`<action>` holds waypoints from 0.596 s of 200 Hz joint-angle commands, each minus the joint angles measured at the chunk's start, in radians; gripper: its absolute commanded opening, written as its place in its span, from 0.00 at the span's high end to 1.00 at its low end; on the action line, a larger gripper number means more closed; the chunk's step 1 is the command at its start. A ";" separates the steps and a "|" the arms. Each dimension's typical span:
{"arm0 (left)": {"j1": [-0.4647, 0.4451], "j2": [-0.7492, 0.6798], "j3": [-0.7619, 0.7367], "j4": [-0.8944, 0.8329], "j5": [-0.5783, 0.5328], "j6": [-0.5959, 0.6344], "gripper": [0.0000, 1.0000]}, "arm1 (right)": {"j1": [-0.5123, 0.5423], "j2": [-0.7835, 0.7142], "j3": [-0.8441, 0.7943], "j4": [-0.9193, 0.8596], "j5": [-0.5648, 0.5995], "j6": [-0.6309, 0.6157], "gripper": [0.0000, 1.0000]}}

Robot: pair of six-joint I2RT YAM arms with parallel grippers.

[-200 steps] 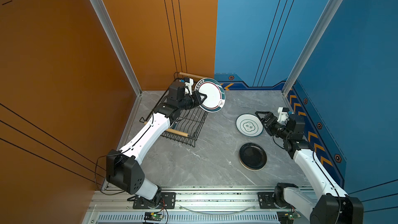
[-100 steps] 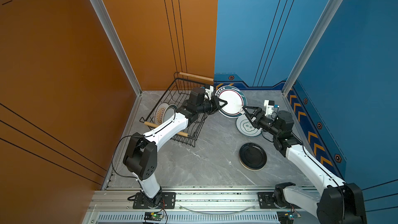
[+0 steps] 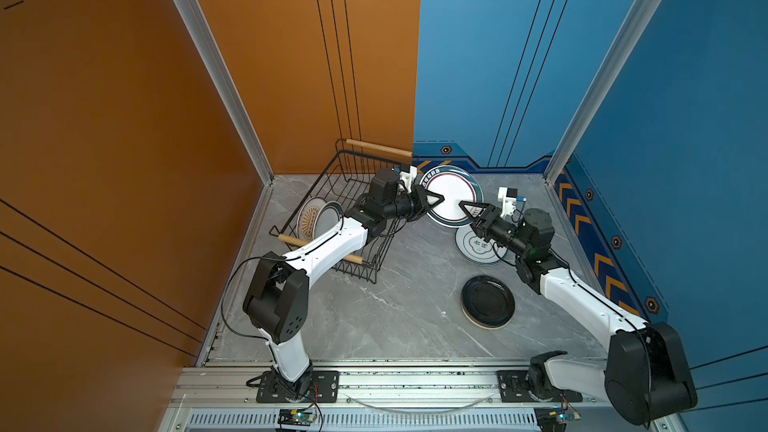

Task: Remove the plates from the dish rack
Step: 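Raise the plate toward the right gripper and grasp its rim with the right gripper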

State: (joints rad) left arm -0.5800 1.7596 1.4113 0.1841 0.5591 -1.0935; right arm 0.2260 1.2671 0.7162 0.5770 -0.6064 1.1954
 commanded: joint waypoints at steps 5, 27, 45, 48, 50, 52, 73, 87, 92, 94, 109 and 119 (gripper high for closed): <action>-0.026 0.023 0.039 0.045 0.047 -0.009 1.00 | 0.011 0.037 0.027 0.169 -0.056 0.061 0.61; -0.032 0.033 0.047 0.048 0.055 -0.009 1.00 | 0.012 0.058 0.026 0.197 -0.065 0.078 0.70; -0.029 0.034 0.044 0.048 0.054 -0.006 0.98 | 0.012 0.066 0.028 0.199 -0.072 0.076 0.80; -0.031 0.033 0.042 0.048 0.052 -0.004 0.97 | 0.011 0.066 0.029 0.197 -0.074 0.073 0.81; -0.031 0.032 0.042 0.048 0.052 -0.005 0.97 | 0.012 0.066 0.029 0.196 -0.076 0.071 0.82; -0.031 0.032 0.040 0.048 0.052 -0.006 0.96 | 0.011 0.065 0.030 0.192 -0.077 0.068 0.83; -0.026 0.034 0.037 0.048 0.053 -0.005 0.88 | 0.010 0.052 0.035 0.148 -0.076 0.036 0.88; -0.023 0.034 0.035 0.048 0.057 0.002 0.79 | 0.008 0.040 0.039 0.111 -0.069 0.011 0.90; -0.021 0.032 0.034 0.048 0.057 0.005 0.74 | 0.006 0.036 0.042 0.095 -0.065 0.001 0.91; -0.020 0.031 0.033 0.048 0.058 0.008 0.72 | 0.006 0.034 0.043 0.089 -0.063 -0.003 0.92; -0.017 0.018 0.023 0.048 0.055 0.021 0.59 | 0.001 0.019 0.056 0.033 -0.055 -0.036 0.93; -0.012 0.006 0.011 0.048 0.049 0.031 0.57 | -0.005 0.006 0.066 -0.008 -0.051 -0.062 0.94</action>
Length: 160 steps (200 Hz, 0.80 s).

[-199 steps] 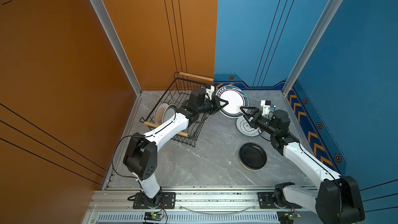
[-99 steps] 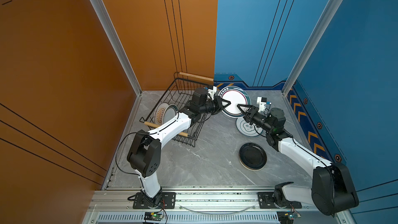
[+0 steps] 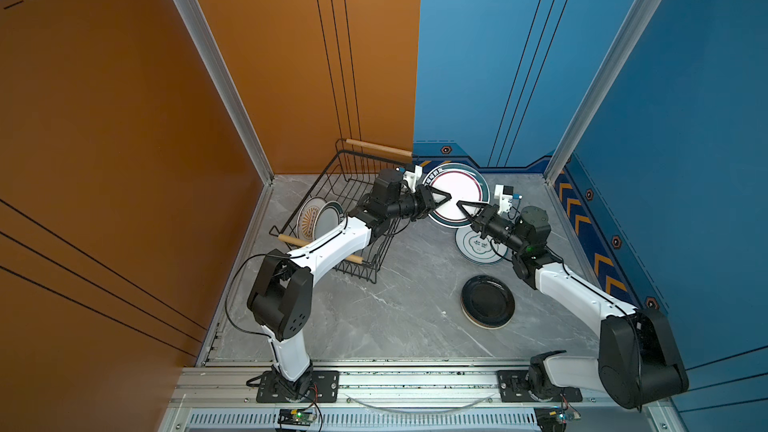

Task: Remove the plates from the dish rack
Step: 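Raise the plate toward the right gripper and grasp its rim with the right gripper, then carry the plate to the table with the right gripper while left returns to the rack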

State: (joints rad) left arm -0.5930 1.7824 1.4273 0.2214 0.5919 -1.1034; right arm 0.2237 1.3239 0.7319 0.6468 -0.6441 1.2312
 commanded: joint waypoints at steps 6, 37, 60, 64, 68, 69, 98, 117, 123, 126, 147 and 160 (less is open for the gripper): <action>0.005 -0.027 -0.012 0.000 0.009 0.047 0.56 | -0.006 -0.058 0.058 -0.106 -0.009 -0.116 0.94; 0.025 -0.077 -0.019 -0.070 0.010 0.116 0.44 | -0.029 -0.099 0.169 -0.380 0.000 -0.286 0.95; 0.045 -0.131 -0.003 -0.222 -0.023 0.231 0.41 | -0.061 -0.123 0.271 -0.584 0.015 -0.415 0.96; 0.050 -0.142 -0.001 -0.252 -0.033 0.253 0.40 | -0.068 -0.126 0.286 -0.613 0.018 -0.432 0.96; 0.056 -0.153 0.001 -0.284 -0.043 0.274 0.40 | -0.076 -0.130 0.300 -0.641 0.021 -0.450 0.96; 0.059 -0.156 0.002 -0.291 -0.046 0.279 0.40 | -0.078 -0.131 0.305 -0.650 0.022 -0.453 0.96; 0.110 -0.250 0.024 -0.559 -0.157 0.432 0.37 | -0.154 -0.155 0.366 -0.812 0.057 -0.547 0.96; 0.141 -0.308 0.034 -0.699 -0.255 0.520 0.34 | -0.209 -0.166 0.385 -0.895 0.080 -0.591 0.96; 0.155 -0.326 0.028 -0.722 -0.273 0.535 0.33 | -0.224 -0.168 0.391 -0.929 0.095 -0.611 0.96; 0.165 -0.337 0.023 -0.731 -0.275 0.539 0.32 | -0.230 -0.170 0.394 -0.946 0.104 -0.625 0.95; 0.232 -0.395 -0.015 -0.776 -0.276 0.564 0.26 | -0.280 -0.178 0.397 -1.042 0.172 -0.698 0.95; 0.258 -0.424 -0.031 -0.806 -0.315 0.588 0.25 | -0.312 -0.178 0.388 -1.076 0.193 -0.722 0.95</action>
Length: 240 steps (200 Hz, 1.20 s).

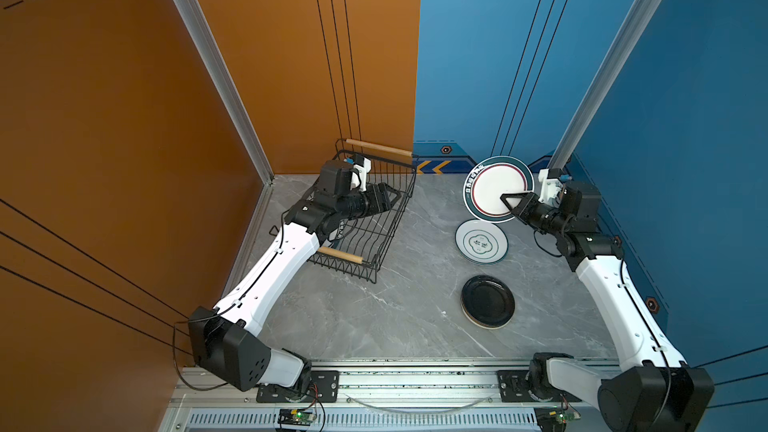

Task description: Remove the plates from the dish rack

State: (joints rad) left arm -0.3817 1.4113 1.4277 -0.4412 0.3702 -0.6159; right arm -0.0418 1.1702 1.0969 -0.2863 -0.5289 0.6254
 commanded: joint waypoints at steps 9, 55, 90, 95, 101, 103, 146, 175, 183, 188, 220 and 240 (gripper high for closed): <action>0.062 -0.065 -0.035 -0.172 -0.126 0.119 0.19 | -0.064 -0.021 0.018 -0.162 0.092 -0.128 0.95; 0.140 -0.103 -0.067 -0.208 -0.171 0.169 0.02 | -0.106 0.038 -0.031 -0.220 0.166 -0.162 0.96; 0.171 -0.111 -0.096 -0.208 -0.217 0.182 0.02 | -0.110 0.112 -0.067 -0.220 0.208 -0.167 0.97; 0.174 -0.111 -0.100 -0.208 -0.231 0.185 0.02 | -0.110 0.120 -0.070 -0.220 0.218 -0.168 0.98; 0.175 -0.113 -0.106 -0.208 -0.254 0.188 0.02 | -0.112 0.129 -0.075 -0.219 0.226 -0.173 0.97; 0.176 -0.114 -0.108 -0.207 -0.260 0.190 0.02 | -0.110 0.132 -0.077 -0.218 0.227 -0.175 0.97; 0.183 -0.125 -0.110 -0.207 -0.266 0.195 0.02 | -0.115 0.181 -0.105 -0.182 0.233 -0.187 0.97; 0.185 -0.133 -0.116 -0.214 -0.291 0.178 0.02 | -0.116 0.224 -0.106 -0.175 0.225 -0.169 0.96; 0.188 -0.133 -0.119 -0.216 -0.281 0.170 0.02 | -0.117 0.239 -0.106 -0.172 0.217 -0.164 0.96; 0.190 -0.132 -0.117 -0.223 -0.269 0.160 0.02 | -0.117 0.249 -0.106 -0.168 0.209 -0.160 0.96; 0.171 -0.155 -0.108 -0.232 -0.279 0.110 0.02 | -0.115 0.291 -0.109 -0.140 0.172 -0.147 0.98; 0.164 -0.163 -0.100 -0.259 -0.333 0.099 0.02 | -0.116 0.302 -0.108 -0.124 0.158 -0.138 0.97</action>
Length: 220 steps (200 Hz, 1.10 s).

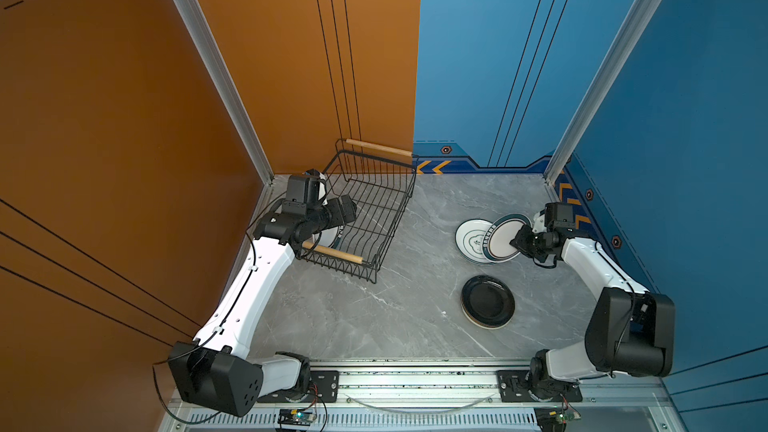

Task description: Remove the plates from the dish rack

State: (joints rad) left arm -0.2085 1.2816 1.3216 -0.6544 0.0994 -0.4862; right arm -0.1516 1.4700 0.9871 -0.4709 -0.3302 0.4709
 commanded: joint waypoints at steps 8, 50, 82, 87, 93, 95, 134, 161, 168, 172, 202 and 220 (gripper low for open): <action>-0.009 -0.029 0.013 -0.061 -0.074 -0.032 0.02 | -0.006 0.009 0.005 0.061 -0.041 0.020 0.97; -0.005 -0.012 0.013 -0.071 -0.078 -0.005 0.02 | -0.005 0.061 0.018 0.076 -0.064 0.043 0.97; 0.036 -0.015 0.012 -0.081 -0.074 0.028 0.02 | -0.005 0.091 0.018 0.087 -0.082 0.049 0.95; 0.043 -0.020 0.009 -0.080 -0.076 0.033 0.02 | -0.006 0.093 0.015 0.091 -0.084 0.050 0.95; 0.046 -0.026 0.003 -0.079 -0.079 0.041 0.02 | -0.005 0.095 0.014 0.098 -0.088 0.053 0.94; 0.049 -0.027 0.001 -0.077 -0.077 0.045 0.02 | -0.006 0.095 0.011 0.101 -0.090 0.053 0.93; 0.055 -0.040 -0.045 -0.056 -0.106 0.073 0.02 | -0.005 0.111 -0.002 0.119 -0.093 0.072 0.86; 0.058 -0.044 -0.050 -0.056 -0.074 0.108 0.02 | -0.005 0.115 -0.008 0.117 -0.095 0.073 0.81; 0.058 -0.048 -0.051 -0.057 -0.075 0.110 0.02 | -0.004 0.113 -0.010 0.112 -0.091 0.071 0.81; 0.059 -0.051 -0.051 -0.057 -0.073 0.110 0.02 | -0.004 0.112 -0.010 0.110 -0.089 0.069 0.81; 0.067 -0.067 -0.056 -0.057 -0.077 0.107 0.02 | -0.004 0.119 -0.013 0.100 -0.086 0.060 0.79; 0.076 -0.064 -0.060 -0.057 -0.068 0.104 0.02 | -0.004 0.129 -0.011 0.099 -0.085 0.058 0.78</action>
State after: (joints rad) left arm -0.1486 1.2362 1.2793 -0.7071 0.0231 -0.4023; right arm -0.1516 1.5826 0.9840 -0.3729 -0.4179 0.5358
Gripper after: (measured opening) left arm 0.979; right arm 0.213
